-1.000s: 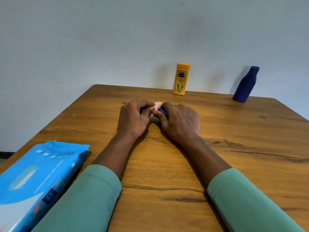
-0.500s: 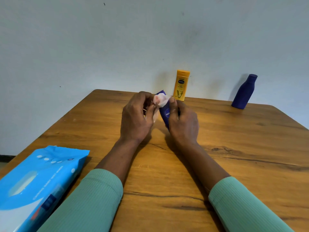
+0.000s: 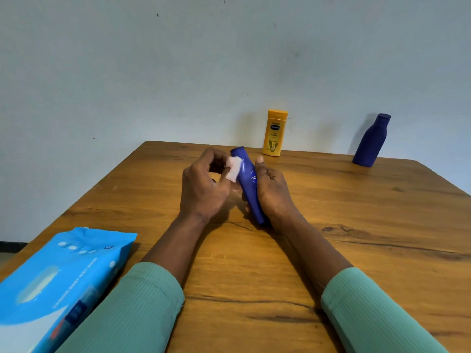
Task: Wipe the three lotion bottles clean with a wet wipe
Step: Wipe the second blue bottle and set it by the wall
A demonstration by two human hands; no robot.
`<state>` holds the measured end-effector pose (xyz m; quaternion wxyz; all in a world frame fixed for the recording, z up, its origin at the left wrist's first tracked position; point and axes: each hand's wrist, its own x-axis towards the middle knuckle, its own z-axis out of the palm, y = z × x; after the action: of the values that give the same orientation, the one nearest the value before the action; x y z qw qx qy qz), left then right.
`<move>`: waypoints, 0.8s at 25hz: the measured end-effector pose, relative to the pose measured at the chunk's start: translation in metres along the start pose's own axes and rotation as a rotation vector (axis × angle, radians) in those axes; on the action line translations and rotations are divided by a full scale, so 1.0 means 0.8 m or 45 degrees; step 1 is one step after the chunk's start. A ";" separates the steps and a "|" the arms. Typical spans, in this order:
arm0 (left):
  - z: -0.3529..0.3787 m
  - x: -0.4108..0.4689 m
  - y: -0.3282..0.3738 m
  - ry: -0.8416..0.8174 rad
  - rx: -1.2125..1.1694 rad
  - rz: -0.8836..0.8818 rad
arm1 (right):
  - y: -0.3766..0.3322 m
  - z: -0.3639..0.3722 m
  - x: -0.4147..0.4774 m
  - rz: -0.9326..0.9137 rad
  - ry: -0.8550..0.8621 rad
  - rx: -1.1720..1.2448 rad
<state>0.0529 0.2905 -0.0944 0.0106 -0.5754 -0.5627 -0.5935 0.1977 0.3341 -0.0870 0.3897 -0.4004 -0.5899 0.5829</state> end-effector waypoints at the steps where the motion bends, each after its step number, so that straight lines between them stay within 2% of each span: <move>1: 0.003 -0.004 0.003 -0.065 0.004 0.014 | 0.002 -0.001 0.001 0.005 0.011 0.025; 2: 0.004 -0.005 0.005 -0.080 0.005 0.007 | 0.001 -0.002 0.000 0.014 0.005 0.039; 6: -0.004 0.006 -0.007 0.121 -0.092 -0.223 | -0.005 0.002 -0.006 0.053 -0.085 -0.016; 10: 0.003 -0.003 0.007 -0.008 -0.311 -0.298 | 0.000 0.000 0.001 0.015 -0.034 0.054; 11: 0.003 -0.003 0.011 0.033 -0.398 -0.361 | 0.002 0.001 0.000 0.003 -0.018 0.037; 14: -0.004 0.006 0.011 0.327 -0.688 -0.669 | 0.010 0.004 0.006 -0.001 0.097 0.071; 15: -0.008 0.008 0.007 0.376 -0.584 -0.701 | 0.010 0.003 0.009 0.031 0.144 0.149; 16: -0.013 0.008 0.005 0.368 -0.327 -0.687 | 0.009 0.001 0.011 0.066 0.177 0.254; 18: -0.019 0.006 -0.001 0.236 0.371 -0.585 | 0.007 -0.003 0.012 0.090 0.215 0.472; 20: -0.019 0.007 -0.008 0.100 0.689 -0.609 | 0.001 -0.004 0.013 0.004 0.206 0.511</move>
<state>0.0365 0.2855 -0.0903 0.0451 -0.3805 -0.8173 -0.4303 0.1968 0.3450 -0.0882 0.5070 -0.3611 -0.4280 0.6552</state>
